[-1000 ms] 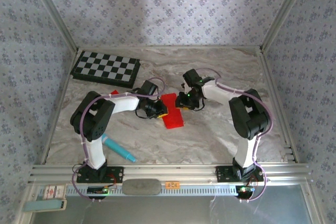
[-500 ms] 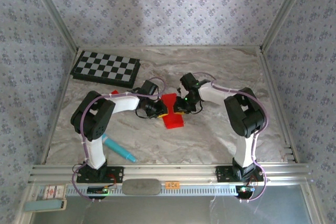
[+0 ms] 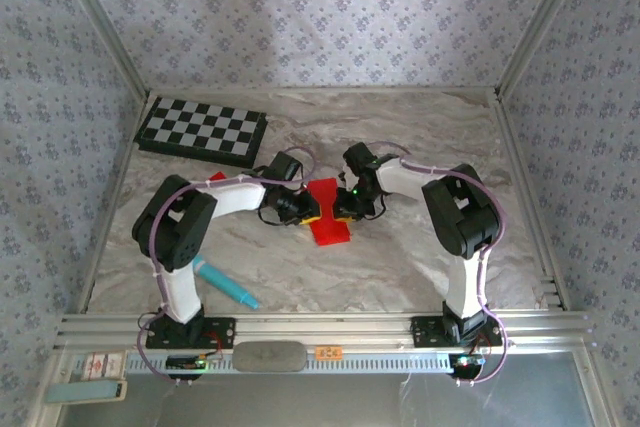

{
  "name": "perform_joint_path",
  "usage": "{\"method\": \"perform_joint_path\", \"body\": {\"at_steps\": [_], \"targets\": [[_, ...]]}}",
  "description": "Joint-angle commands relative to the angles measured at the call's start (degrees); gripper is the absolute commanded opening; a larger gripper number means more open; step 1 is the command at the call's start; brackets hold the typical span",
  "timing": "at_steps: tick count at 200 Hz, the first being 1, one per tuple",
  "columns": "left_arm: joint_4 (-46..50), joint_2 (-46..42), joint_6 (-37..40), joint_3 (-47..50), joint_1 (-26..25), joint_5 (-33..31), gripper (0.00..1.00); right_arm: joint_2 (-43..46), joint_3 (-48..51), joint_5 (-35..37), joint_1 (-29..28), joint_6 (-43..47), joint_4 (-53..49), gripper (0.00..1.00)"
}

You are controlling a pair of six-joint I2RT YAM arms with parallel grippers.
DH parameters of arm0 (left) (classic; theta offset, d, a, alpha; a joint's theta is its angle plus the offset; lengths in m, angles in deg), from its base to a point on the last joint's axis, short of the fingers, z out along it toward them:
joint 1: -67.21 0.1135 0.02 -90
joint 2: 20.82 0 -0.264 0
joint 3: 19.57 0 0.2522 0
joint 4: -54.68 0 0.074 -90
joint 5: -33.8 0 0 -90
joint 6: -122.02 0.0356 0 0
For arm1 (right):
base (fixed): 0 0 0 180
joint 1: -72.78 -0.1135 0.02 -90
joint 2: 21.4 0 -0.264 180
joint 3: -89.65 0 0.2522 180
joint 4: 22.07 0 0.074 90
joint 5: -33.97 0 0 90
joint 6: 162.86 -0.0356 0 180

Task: Fold a paper plane with a square sheet of paper (pick it up from the middle)
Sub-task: First fold the square sheet of paper in half at the center of the table.

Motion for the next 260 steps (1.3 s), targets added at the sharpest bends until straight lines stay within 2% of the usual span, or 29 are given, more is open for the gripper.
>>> {"method": "perform_joint_path", "body": {"at_steps": [1,32,85,163,195,224,260], "targets": [[0.11,-3.53,-1.47,-0.66,-1.66,0.12,0.19,-3.74,0.79,5.85,-0.34,0.53,-2.49,0.17],[-0.11,-2.8,-2.59,1.29,-3.58,0.29,0.18,-4.39,0.79,6.78,-0.42,0.0,-2.85,0.16],[1.46,-0.86,-2.02,4.61,-3.6,-1.69,0.17,-5.37,0.79,8.39,-0.46,-0.31,-3.55,0.15],[3.32,-5.38,-1.91,11.45,-3.82,-4.58,0.17,-6.6,3.03,11.23,0.03,-1.45,-3.47,0.14],[6.1,-8.0,-0.17,10.71,-3.57,-5.57,0.16,-6.62,3.01,11.35,0.13,-1.58,-3.42,0.14],[6.1,-10.57,1.79,5.21,-2.54,-4.87,0.16,-6.49,2.97,11.34,0.14,-1.45,-3.47,0.14],[0.83,-5.35,-0.51,1.93,-3.62,-1.9,0.15,-6.38,3.25,10.93,0.07,-2.06,-3.11,0.14]]}}
